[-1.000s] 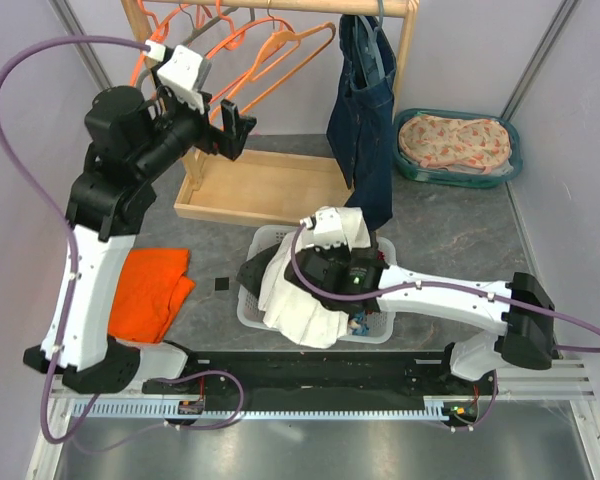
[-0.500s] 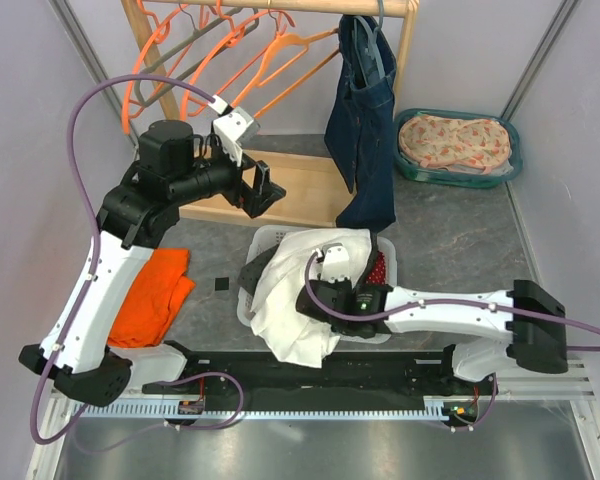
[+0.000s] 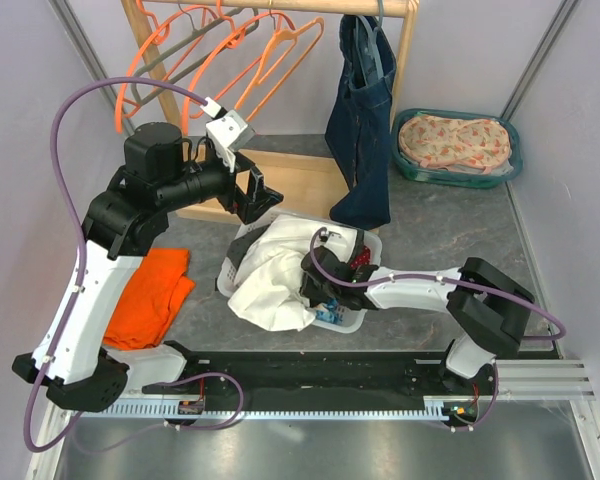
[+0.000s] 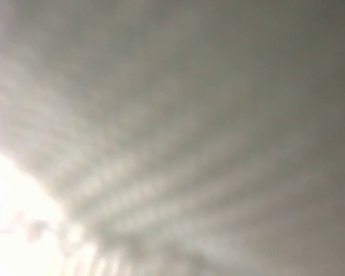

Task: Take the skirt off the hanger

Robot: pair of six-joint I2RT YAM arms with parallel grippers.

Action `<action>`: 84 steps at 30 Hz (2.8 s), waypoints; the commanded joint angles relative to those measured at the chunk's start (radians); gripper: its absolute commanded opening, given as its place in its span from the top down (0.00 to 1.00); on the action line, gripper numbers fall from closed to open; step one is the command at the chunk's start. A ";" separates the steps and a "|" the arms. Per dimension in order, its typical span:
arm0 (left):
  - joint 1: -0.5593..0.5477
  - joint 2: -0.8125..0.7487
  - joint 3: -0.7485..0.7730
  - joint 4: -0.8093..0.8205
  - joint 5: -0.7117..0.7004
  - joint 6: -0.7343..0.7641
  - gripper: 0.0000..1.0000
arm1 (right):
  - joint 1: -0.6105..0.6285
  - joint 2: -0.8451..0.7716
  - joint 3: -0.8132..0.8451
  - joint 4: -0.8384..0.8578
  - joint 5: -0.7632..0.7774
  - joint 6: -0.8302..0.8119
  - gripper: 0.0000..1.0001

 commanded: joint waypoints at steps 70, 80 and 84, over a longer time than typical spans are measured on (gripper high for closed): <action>-0.004 0.005 0.222 0.004 -0.102 0.007 0.00 | -0.268 -0.021 1.470 -0.543 0.516 -1.008 0.26; -0.004 -0.007 0.196 0.006 -0.123 0.016 0.00 | -0.407 0.145 1.584 -0.457 0.409 -1.092 0.25; -0.004 -0.008 0.185 0.007 -0.126 0.019 0.00 | -0.464 0.183 1.593 -0.435 0.334 -1.074 0.27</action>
